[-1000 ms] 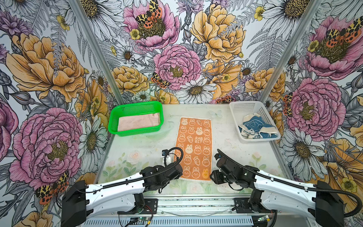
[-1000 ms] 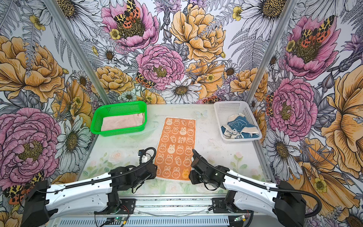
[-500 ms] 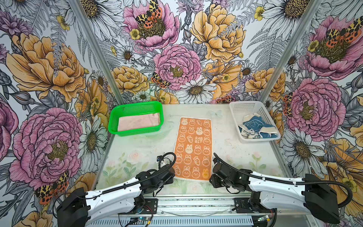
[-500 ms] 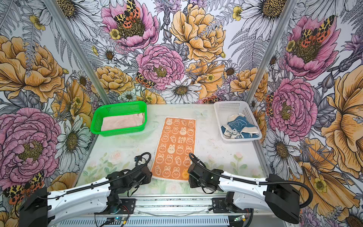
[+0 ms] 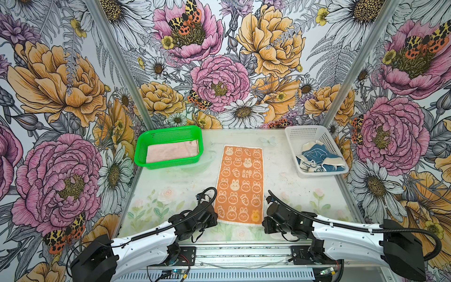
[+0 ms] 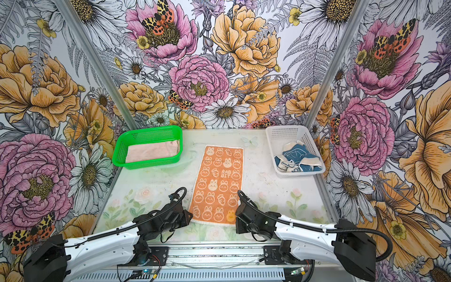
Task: Fold and stack the towels
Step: 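Grasp the towel's near edge corners with both grippers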
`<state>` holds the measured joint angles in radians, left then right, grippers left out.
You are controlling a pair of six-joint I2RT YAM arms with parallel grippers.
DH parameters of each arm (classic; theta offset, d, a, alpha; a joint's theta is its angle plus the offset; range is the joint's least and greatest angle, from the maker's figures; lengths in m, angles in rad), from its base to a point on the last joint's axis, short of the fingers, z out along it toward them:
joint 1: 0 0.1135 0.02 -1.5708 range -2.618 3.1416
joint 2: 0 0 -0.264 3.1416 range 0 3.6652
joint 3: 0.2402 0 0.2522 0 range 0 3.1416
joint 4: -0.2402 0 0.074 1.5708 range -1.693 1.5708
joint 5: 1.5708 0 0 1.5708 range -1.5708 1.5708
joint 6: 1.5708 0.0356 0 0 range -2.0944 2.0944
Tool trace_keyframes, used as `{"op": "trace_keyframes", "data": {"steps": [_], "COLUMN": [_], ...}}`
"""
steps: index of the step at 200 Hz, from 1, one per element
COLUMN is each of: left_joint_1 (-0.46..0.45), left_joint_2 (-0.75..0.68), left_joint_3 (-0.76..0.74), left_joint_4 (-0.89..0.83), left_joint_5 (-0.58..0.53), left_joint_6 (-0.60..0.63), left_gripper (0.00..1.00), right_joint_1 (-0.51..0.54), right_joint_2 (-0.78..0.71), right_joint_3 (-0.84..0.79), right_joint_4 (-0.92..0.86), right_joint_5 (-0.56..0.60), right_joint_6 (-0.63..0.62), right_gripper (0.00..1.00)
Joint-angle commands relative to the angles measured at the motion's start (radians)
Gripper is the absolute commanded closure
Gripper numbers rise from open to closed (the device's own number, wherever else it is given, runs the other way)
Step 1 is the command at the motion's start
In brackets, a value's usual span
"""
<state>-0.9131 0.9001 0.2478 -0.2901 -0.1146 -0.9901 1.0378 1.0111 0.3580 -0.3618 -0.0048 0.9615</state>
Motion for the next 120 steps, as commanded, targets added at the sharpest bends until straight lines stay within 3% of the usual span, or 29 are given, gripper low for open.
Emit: {"op": "trace_keyframes", "data": {"steps": [1,10,65,96,115,120], "left_joint_1": [-0.009,-0.023,-0.116,-0.242,-0.361,-0.390], "left_joint_2": [-0.022,-0.038,-0.117,-0.088,-0.056,-0.049], "left_joint_3": [0.024,0.032,0.077,0.093,0.126,0.135], "left_joint_4": [-0.050,-0.075,-0.245,-0.252,-0.322,-0.346], "left_joint_5": [0.016,0.015,0.030,0.019,-0.065,-0.085], "left_joint_6": [0.010,0.010,-0.023,-0.105,-0.206,-0.232], "left_gripper": [0.96,1.00,1.00,1.00,0.97,0.97], "right_joint_1": [0.008,0.012,0.036,0.071,0.075,0.075], "right_joint_2": [-0.075,-0.113,-0.341,-0.393,-0.395,-0.391], "right_joint_3": [-0.014,-0.014,-0.005,0.014,0.057,0.071], "right_joint_4": [-0.056,-0.103,-0.376,-0.484,-0.491,-0.491], "right_joint_5": [-0.016,-0.010,-0.002,0.037,0.058,0.067], "right_joint_6": [0.020,0.026,0.075,0.102,0.092,0.083], "right_gripper": [1.00,1.00,1.00,1.00,1.00,0.95]}}
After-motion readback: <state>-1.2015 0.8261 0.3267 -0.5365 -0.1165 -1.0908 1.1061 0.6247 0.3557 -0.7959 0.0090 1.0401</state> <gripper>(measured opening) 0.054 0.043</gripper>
